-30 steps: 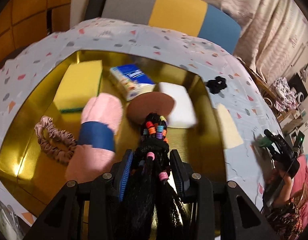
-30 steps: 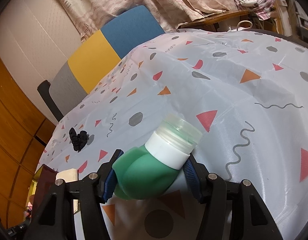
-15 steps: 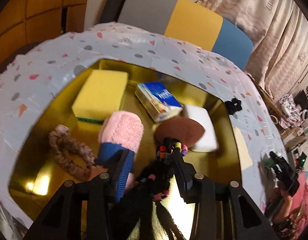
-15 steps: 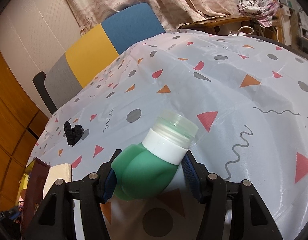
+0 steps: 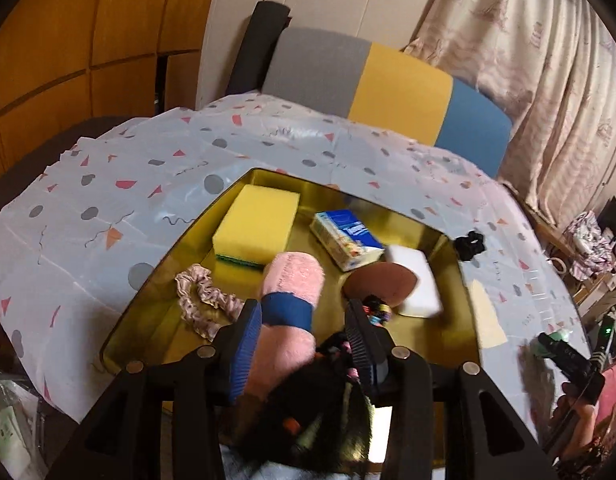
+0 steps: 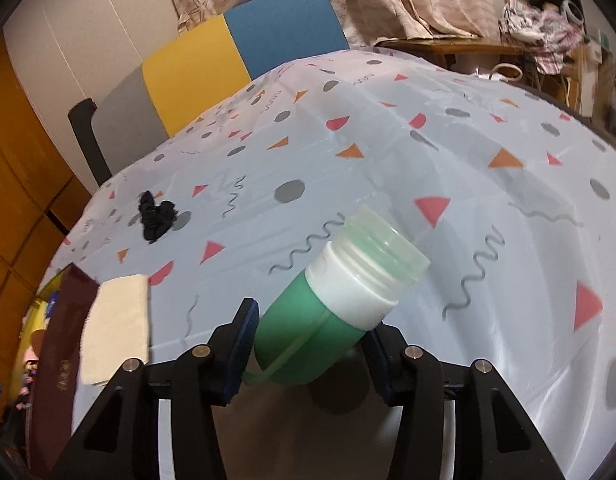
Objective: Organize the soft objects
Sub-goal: 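Carry the black hair piece into the gold tray and open the left tool, then lower the green-and-white bottle into the gold tray and open the right tool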
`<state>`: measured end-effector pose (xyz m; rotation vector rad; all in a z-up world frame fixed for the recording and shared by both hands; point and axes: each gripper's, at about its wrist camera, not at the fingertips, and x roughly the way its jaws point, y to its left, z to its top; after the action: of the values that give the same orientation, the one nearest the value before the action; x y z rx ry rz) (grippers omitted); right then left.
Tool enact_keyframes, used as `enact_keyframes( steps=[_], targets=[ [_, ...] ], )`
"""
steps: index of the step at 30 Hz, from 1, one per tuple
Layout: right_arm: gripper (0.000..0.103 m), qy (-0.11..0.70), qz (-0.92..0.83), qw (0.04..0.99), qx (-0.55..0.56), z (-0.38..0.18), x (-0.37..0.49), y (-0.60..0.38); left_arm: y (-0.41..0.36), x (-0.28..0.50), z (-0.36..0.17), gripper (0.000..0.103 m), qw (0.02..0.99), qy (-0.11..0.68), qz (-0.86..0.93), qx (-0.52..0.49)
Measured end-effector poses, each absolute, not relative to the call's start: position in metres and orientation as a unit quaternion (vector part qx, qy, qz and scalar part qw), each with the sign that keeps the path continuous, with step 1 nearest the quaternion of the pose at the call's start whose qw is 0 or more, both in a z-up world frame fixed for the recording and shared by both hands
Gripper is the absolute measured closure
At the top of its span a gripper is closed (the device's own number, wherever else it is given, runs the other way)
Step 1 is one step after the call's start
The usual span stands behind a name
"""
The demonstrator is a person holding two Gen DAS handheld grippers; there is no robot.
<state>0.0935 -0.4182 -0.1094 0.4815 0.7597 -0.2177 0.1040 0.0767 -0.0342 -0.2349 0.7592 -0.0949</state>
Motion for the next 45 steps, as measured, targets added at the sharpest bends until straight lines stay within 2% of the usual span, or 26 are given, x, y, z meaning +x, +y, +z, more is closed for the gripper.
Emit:
enact_keyframes(
  steps=[11,16,21,28,38,45],
  targets=[
    [0.056,0.361,-0.01,0.896,0.259,-0.088,0.07,-0.355,0.052,0.081,-0.028,0.059,0.914,0.364,-0.12,-0.136],
    [0.063,0.37,0.025,0.905,0.209,-0.08,0.073,-0.312,0.052,0.078,-0.031,0.059,0.911,0.37,-0.121,-0.133],
    [0.065,0.365,0.028,0.917,0.16,-0.073,0.073,-0.291,0.055,0.075,-0.027,0.059,0.914,0.365,-0.118,-0.134],
    [0.069,0.355,0.041,0.917,0.179,-0.058,0.067,-0.291,0.059,0.074,-0.027,0.059,0.912,0.369,-0.113,-0.141],
    [0.069,0.322,0.126,0.918,0.191,-0.015,0.064,-0.242,0.072,0.071,-0.019,0.059,0.921,0.345,-0.087,-0.159],
    [0.069,0.343,0.191,0.899,0.192,-0.013,0.081,-0.19,0.08,0.074,-0.022,0.059,0.918,0.353,-0.071,-0.169]
  ],
)
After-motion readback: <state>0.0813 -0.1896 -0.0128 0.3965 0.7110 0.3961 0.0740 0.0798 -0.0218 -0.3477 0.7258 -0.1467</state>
